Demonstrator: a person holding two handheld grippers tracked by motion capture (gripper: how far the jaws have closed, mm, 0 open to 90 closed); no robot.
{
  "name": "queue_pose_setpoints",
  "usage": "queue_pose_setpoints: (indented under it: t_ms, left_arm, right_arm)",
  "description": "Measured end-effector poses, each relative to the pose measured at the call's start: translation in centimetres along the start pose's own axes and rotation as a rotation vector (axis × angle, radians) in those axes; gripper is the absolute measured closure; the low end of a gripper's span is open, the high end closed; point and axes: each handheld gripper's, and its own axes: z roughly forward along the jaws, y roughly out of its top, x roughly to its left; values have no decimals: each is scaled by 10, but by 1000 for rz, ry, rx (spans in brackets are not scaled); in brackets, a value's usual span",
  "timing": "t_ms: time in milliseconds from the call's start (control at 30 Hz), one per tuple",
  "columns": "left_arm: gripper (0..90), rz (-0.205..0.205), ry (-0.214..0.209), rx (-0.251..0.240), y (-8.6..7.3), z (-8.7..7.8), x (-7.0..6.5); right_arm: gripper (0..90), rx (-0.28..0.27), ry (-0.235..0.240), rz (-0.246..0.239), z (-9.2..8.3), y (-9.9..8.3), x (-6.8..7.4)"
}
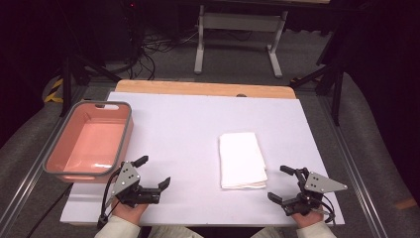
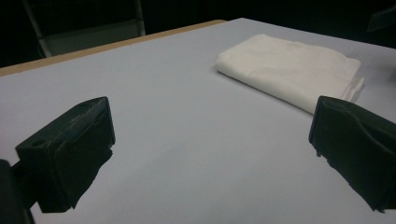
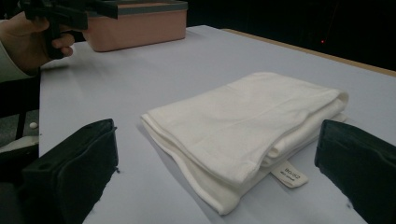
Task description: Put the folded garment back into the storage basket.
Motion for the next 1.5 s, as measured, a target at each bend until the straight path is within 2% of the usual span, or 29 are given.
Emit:
queue_pose_setpoints:
  t_ms: [333, 367, 633, 733, 800, 867, 967, 1100, 1200, 1500]
  left_arm:
    - [0, 8, -61, 10, 21, 17, -4]
    - [0, 17, -72, 24, 24, 20, -4]
    - [0, 10, -125, 50, 39, 34, -7]
    - [7, 46, -160, 54, 50, 40, -10]
    - [16, 51, -160, 57, 52, 42, -11]
    - [20, 75, -158, 60, 56, 46, -13]
    - [30, 66, -176, 56, 61, 53, -16]
    - [35, 74, -186, 52, 66, 59, -16]
    - [40, 58, -212, 55, 73, 69, -16]
    - [58, 69, -227, 87, 83, 91, -20]
  right_arm:
    - [1, -3, 9, 6, 0, 0, -1]
    - [1, -3, 8, 6, 0, 0, -1]
    - [1, -4, 3, 13, -2, 2, 0]
    - [1, -9, 1, 13, -5, 4, 1]
    - [1, -12, 3, 16, -6, 5, 1]
    - [1, -13, 3, 15, -6, 5, 1]
    - [2, -14, -1, 15, -8, 6, 1]
    - [3, -15, 1, 11, -9, 7, 2]
    - [4, -14, -2, 9, -10, 8, 2]
    - [7, -13, -4, 5, -12, 9, 1]
